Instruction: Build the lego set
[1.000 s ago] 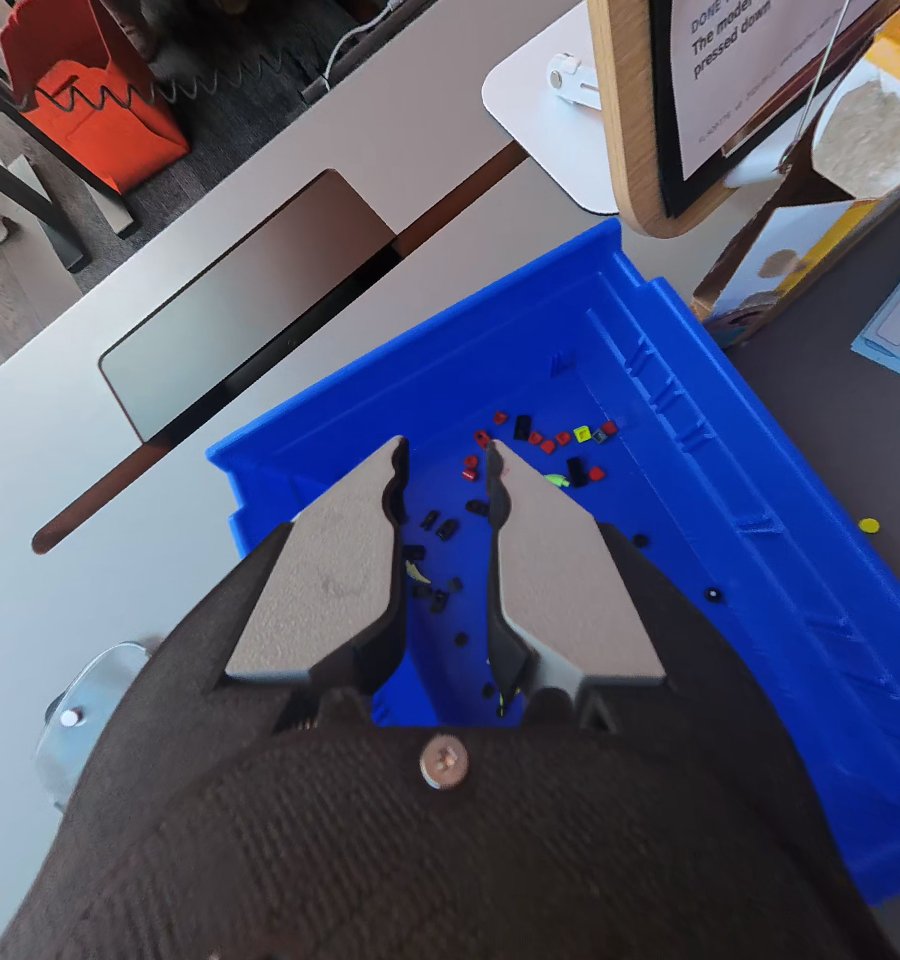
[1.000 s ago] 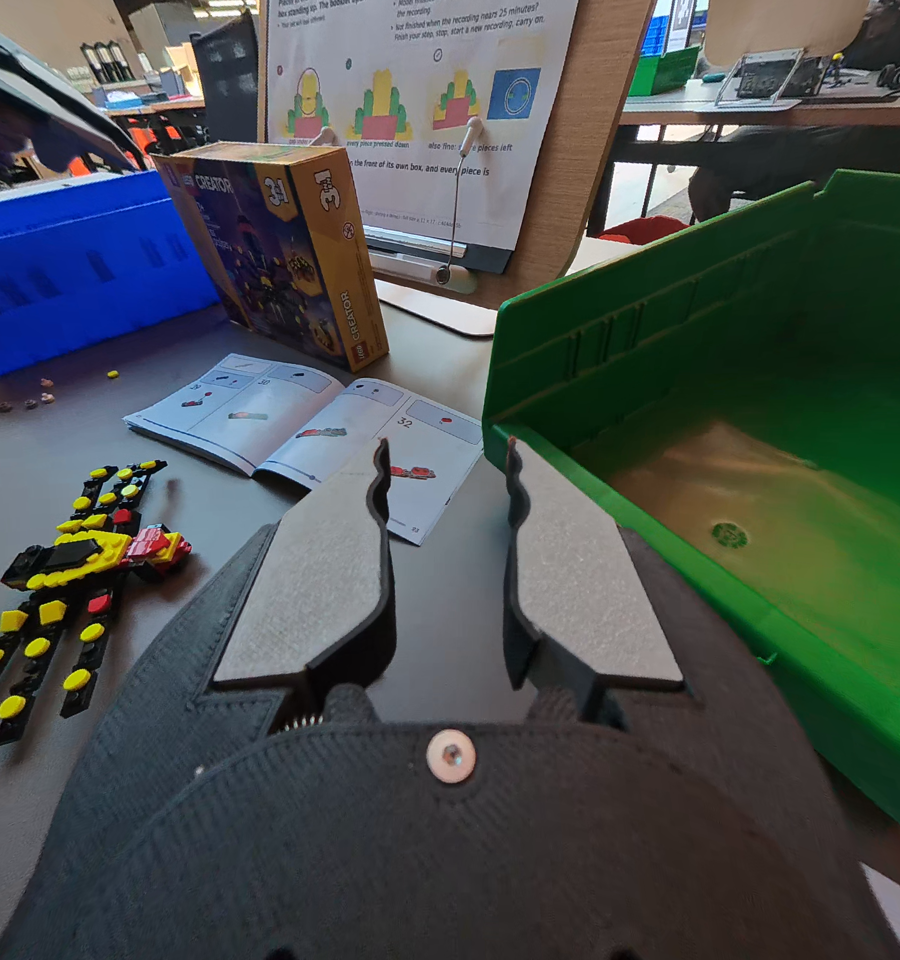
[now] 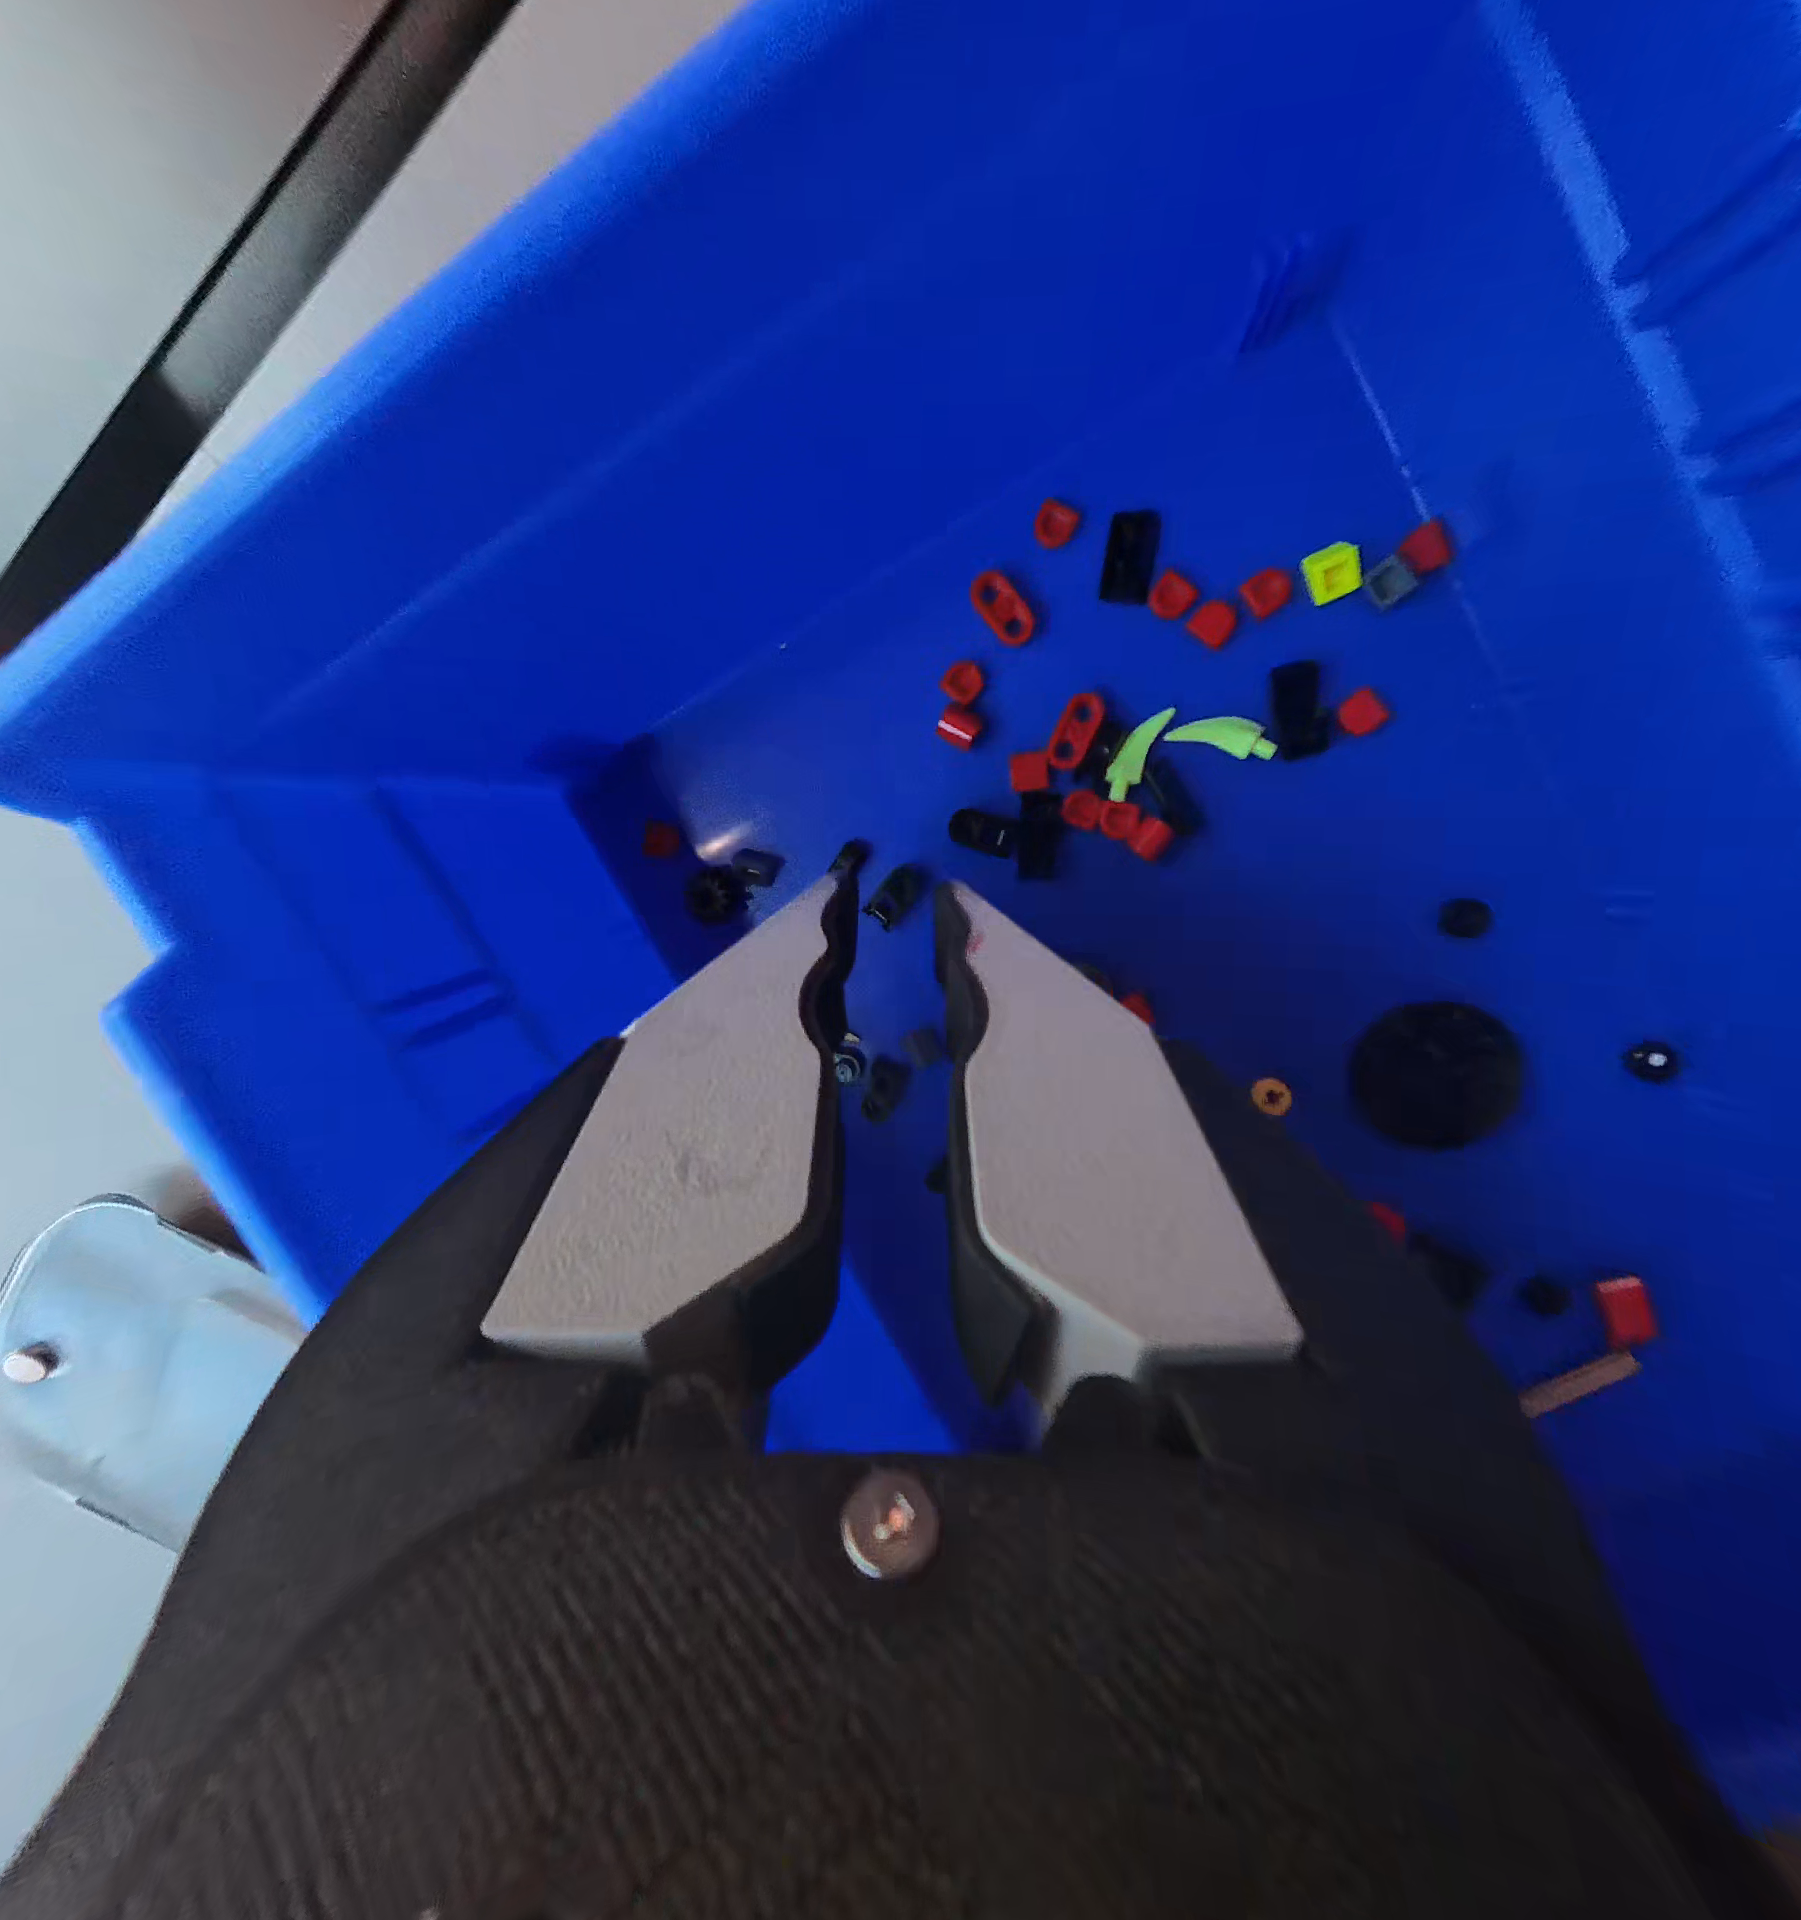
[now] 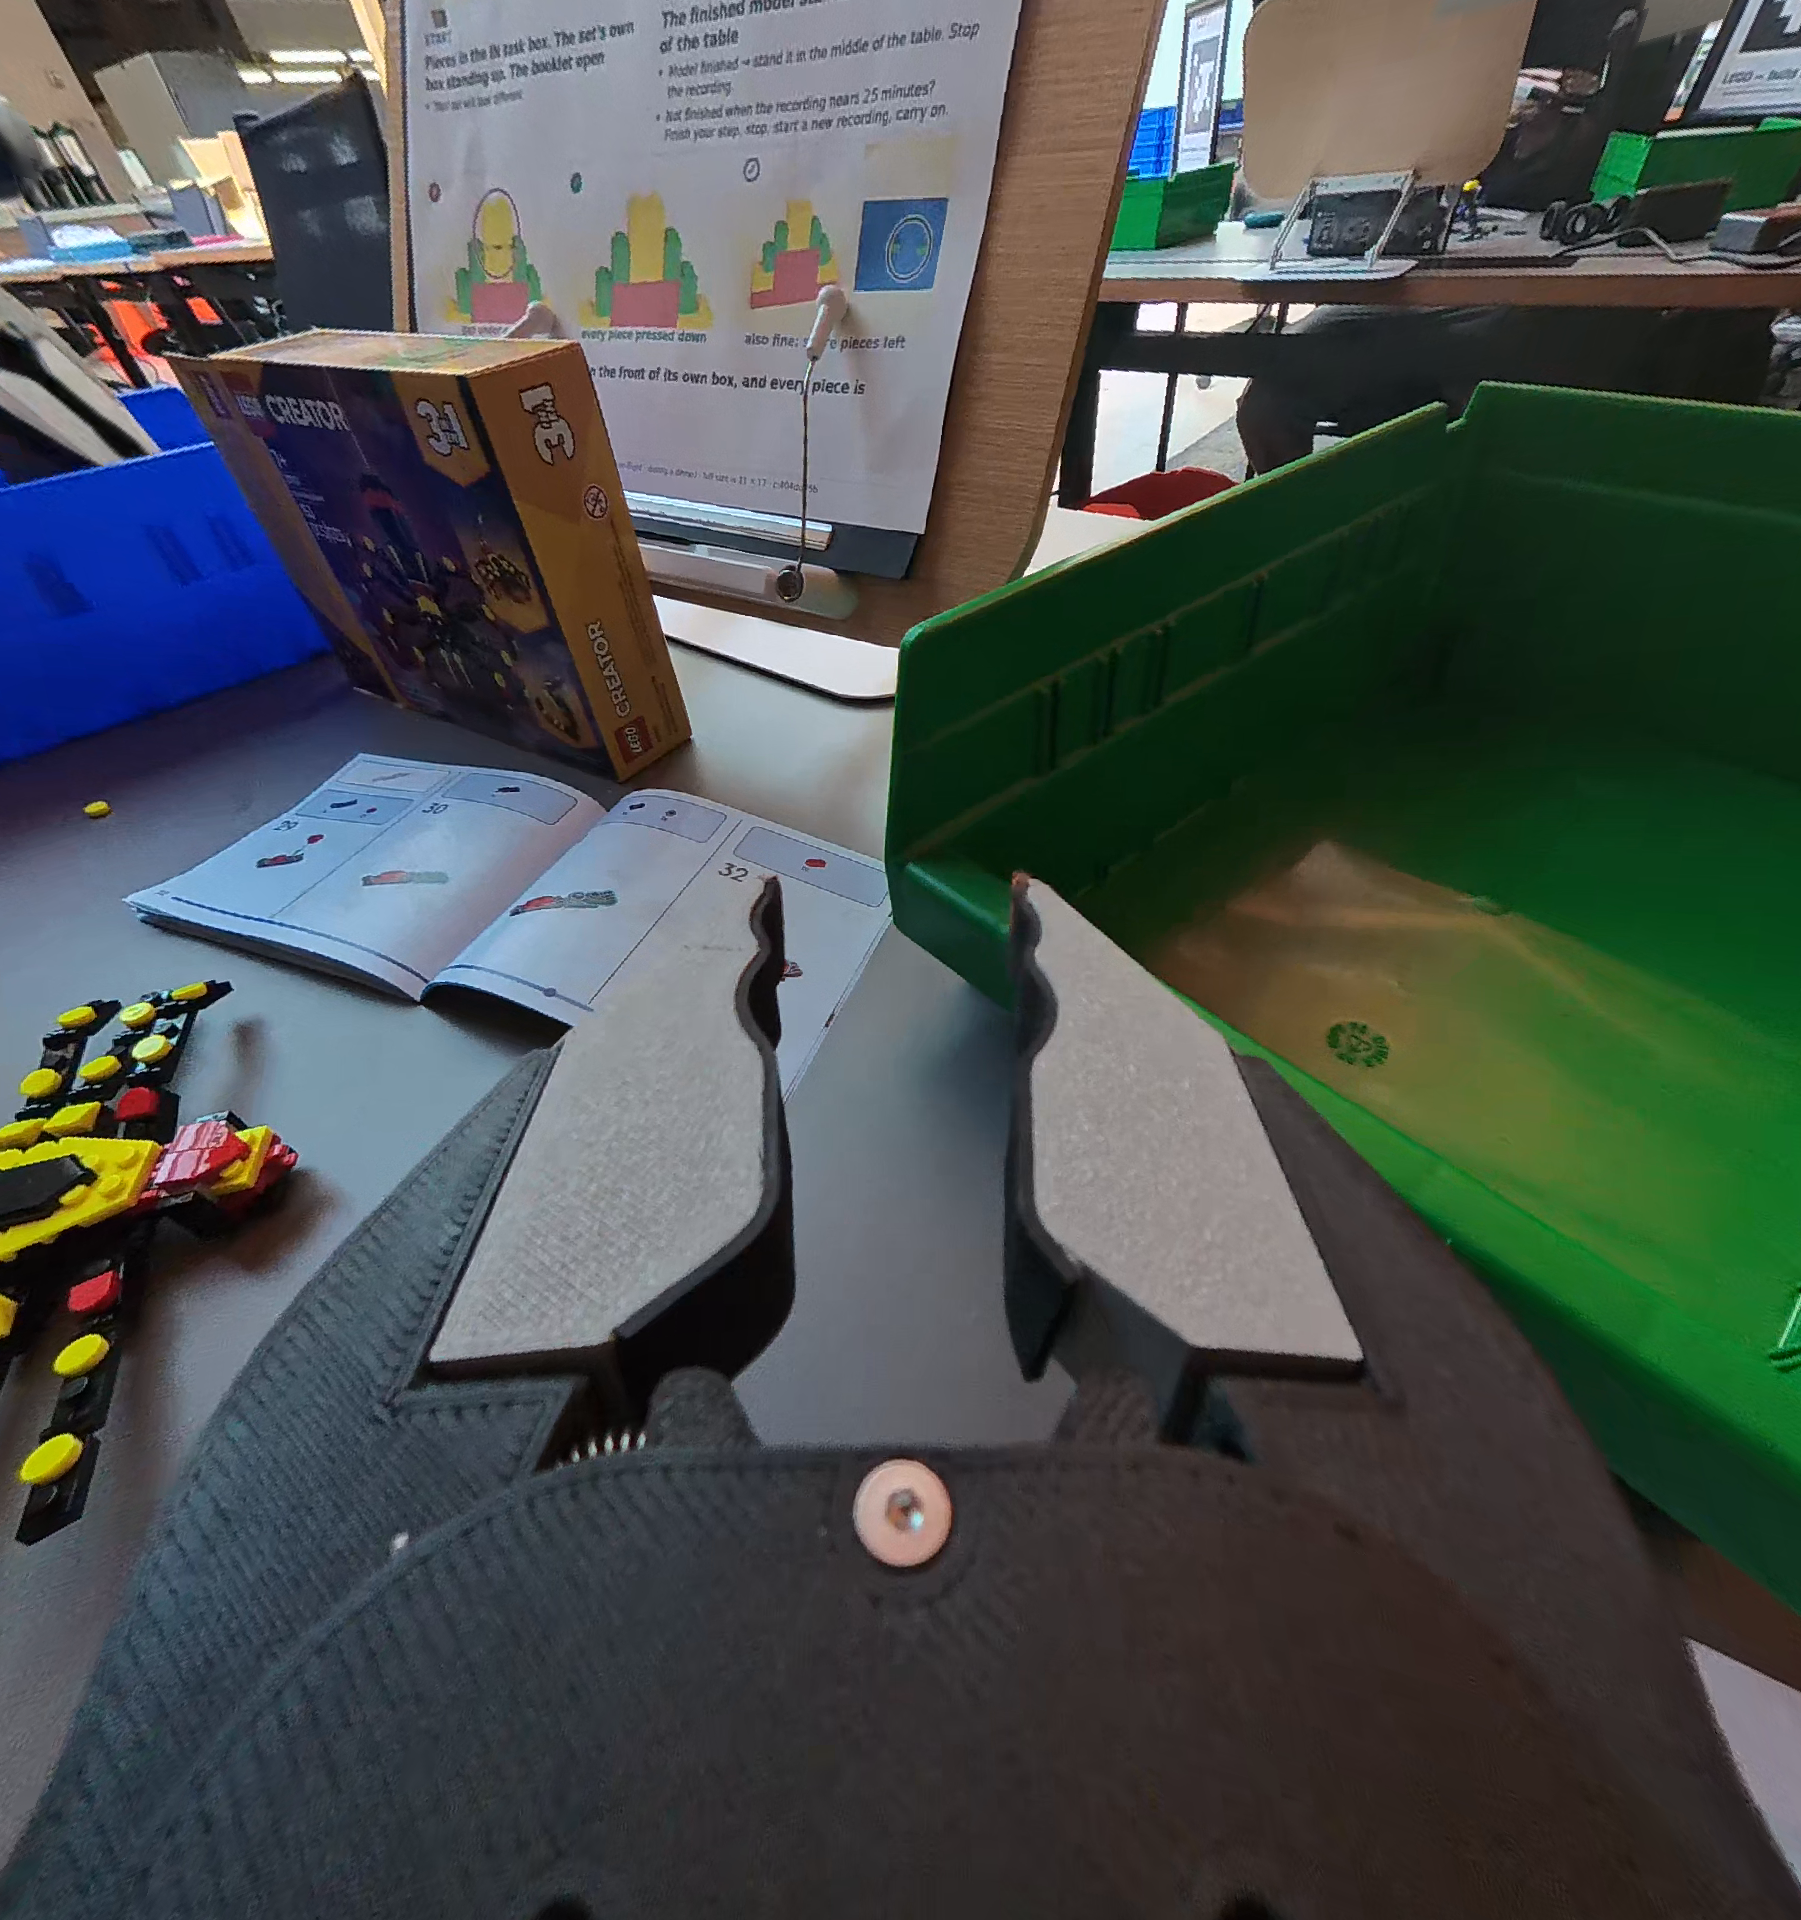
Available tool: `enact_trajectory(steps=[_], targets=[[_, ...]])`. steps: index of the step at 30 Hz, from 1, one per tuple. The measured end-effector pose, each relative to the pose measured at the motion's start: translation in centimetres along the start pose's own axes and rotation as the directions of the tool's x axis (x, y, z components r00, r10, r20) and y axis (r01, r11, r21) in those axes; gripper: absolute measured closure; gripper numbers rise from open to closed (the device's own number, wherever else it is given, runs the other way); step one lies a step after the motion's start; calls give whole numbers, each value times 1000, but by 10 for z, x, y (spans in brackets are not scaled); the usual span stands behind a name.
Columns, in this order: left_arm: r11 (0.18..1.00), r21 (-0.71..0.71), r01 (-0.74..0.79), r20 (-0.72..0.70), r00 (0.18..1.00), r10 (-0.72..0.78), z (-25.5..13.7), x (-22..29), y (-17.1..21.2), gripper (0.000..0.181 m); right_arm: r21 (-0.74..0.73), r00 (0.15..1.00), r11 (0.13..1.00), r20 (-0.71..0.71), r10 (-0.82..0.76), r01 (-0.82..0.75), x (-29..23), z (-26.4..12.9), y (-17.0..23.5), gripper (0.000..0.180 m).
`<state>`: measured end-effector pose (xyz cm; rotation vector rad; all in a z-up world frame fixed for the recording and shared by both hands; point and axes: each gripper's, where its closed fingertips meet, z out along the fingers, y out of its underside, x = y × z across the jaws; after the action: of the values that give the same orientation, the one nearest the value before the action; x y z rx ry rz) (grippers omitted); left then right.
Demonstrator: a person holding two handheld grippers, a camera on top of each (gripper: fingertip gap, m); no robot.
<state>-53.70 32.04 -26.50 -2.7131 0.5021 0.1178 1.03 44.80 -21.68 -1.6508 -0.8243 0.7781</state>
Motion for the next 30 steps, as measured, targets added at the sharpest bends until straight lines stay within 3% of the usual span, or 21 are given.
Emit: enact_trajectory(steps=[8, 30], targets=[[995, -95, -7, 8, 1000, 8, 23, 3, 9, 167, 7, 1000, 1000, 2, -1, 1, 0, -1, -1, 139], [991, -98, 95, -86, 991, -104, 20, 8, 17, 164, 9, 1000, 1000, 13, -4, 4, -2, -1, -1, 141]])
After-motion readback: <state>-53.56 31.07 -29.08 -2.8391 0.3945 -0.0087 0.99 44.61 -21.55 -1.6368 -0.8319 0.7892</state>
